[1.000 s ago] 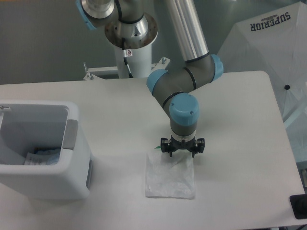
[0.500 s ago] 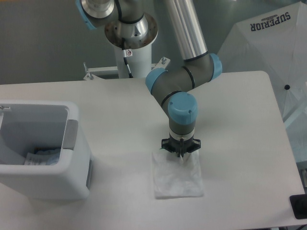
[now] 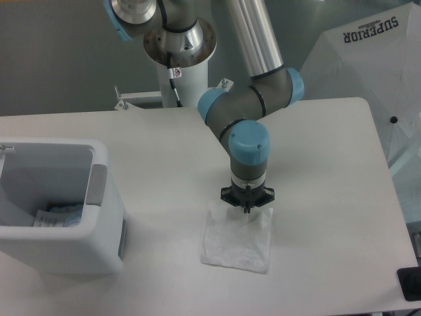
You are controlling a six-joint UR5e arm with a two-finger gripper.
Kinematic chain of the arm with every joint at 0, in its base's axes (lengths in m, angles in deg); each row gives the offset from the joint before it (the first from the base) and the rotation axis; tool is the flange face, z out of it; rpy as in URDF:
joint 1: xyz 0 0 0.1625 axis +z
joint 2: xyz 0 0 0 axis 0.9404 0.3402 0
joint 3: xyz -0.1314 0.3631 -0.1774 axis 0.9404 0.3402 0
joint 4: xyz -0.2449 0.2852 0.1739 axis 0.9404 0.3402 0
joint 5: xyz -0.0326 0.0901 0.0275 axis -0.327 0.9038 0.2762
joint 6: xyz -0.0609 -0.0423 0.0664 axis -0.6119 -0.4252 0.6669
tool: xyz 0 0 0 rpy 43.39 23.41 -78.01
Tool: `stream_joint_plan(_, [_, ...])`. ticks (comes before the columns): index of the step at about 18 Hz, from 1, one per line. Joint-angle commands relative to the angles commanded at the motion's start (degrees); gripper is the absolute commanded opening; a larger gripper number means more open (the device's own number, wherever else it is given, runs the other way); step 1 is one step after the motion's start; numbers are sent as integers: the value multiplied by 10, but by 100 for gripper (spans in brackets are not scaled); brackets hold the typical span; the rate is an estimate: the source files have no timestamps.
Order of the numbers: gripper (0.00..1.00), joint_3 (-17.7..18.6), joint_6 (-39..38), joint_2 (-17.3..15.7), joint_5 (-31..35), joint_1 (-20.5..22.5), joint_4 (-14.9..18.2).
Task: Place the trash in the trash can
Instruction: 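Lift the bag up by its drawstring edge, then carry the bag over the white bin and lower it in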
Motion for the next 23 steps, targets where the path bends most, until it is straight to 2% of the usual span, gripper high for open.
stream_joint_plan(2, [0,-3,-12,-47,-44,3,1])
stream_joint_plan(5, [0,-21,-67,-98,-132,8,0])
stream_joint_plan(8, [0,-51,-125,-136,-186,9,-1])
stream_joint_plan(12, [0,-81,-159,-175,-259,4,-5])
stream_joint_plan(14, [0,-97,-151,-196,-277,2,-13])
stream_joint_plan(16, [0,-120,-113,-202,-287,-1,-18])
stream_joint_plan(18, [0,-140,-68,-202,-322,-17,-18])
stream_joint_plan(23, [0,-143,83,-200,-334,-75,-31])
